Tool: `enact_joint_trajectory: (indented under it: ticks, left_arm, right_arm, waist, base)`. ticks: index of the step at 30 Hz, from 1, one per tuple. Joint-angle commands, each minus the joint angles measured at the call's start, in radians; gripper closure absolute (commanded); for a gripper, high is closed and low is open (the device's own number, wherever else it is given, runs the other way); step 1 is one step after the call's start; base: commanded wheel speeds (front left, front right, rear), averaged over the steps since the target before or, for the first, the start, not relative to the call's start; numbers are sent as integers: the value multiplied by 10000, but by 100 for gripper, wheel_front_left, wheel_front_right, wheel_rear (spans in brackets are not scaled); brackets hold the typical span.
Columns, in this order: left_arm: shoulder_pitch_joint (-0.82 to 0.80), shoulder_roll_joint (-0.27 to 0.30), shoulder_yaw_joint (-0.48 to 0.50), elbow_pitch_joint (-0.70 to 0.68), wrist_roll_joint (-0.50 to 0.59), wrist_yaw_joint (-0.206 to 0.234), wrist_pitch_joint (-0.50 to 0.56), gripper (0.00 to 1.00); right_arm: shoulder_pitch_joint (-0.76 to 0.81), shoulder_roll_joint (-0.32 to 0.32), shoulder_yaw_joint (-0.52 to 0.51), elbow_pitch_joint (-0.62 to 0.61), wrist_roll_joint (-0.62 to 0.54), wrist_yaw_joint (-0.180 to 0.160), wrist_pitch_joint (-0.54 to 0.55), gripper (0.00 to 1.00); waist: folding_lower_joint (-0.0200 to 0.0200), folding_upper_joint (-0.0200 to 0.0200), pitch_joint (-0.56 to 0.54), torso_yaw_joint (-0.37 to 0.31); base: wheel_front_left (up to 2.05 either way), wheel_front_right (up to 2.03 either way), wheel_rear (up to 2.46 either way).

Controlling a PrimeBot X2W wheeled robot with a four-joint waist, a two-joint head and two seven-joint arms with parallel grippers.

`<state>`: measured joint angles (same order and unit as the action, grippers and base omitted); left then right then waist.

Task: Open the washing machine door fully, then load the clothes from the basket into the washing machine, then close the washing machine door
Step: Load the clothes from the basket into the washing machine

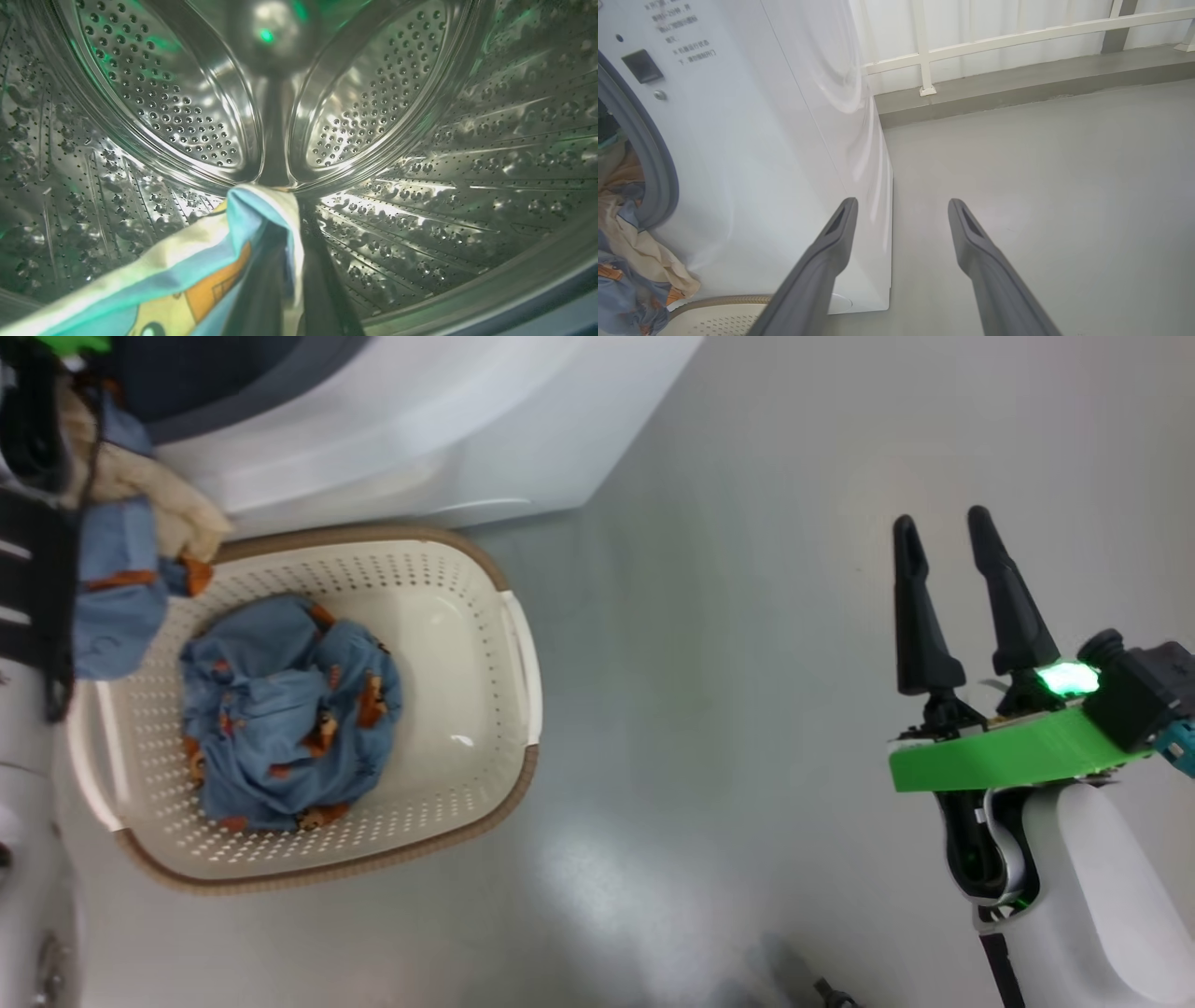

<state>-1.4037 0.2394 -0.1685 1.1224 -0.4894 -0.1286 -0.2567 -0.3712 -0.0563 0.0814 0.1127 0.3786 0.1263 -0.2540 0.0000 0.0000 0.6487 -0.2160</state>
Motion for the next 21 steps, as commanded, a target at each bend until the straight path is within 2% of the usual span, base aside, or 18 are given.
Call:
enact_joint_trajectory:
  ticks: [1,7,12,17,21]
  left_arm:
    - [-383,518,-93,1,179,-21,-43,100]
    - [-1219,922,-561,321,436,-21,-47,100]
    - [-1652,1249,-448,-957,711,-21,-49,100]
    - [-1388,1356,3,-2580,1177,-21,-50,100]
    - [-845,1342,241,-2380,1515,-12,-50,100]
  right_arm:
    - [-63,55,285,-260,171,44,-78,0]
    - [-143,58,396,-301,451,44,-78,0]
    - [-159,59,406,-318,588,44,-78,0]
    - [-272,59,400,-321,694,44,-78,0]
    - [-321,60,461,-344,729,44,-78,0]
  waist:
    - [0,0,282,-317]
    - [0,0,511,-617]
    - [0,0,698,-694]
    - [0,0,795,-717]
    - [0,0,752,-732]
  base:
    - [0,0,0]
    - [0,0,0]
    - [0,0,0]
    - [0,0,0]
    - [0,0,0]
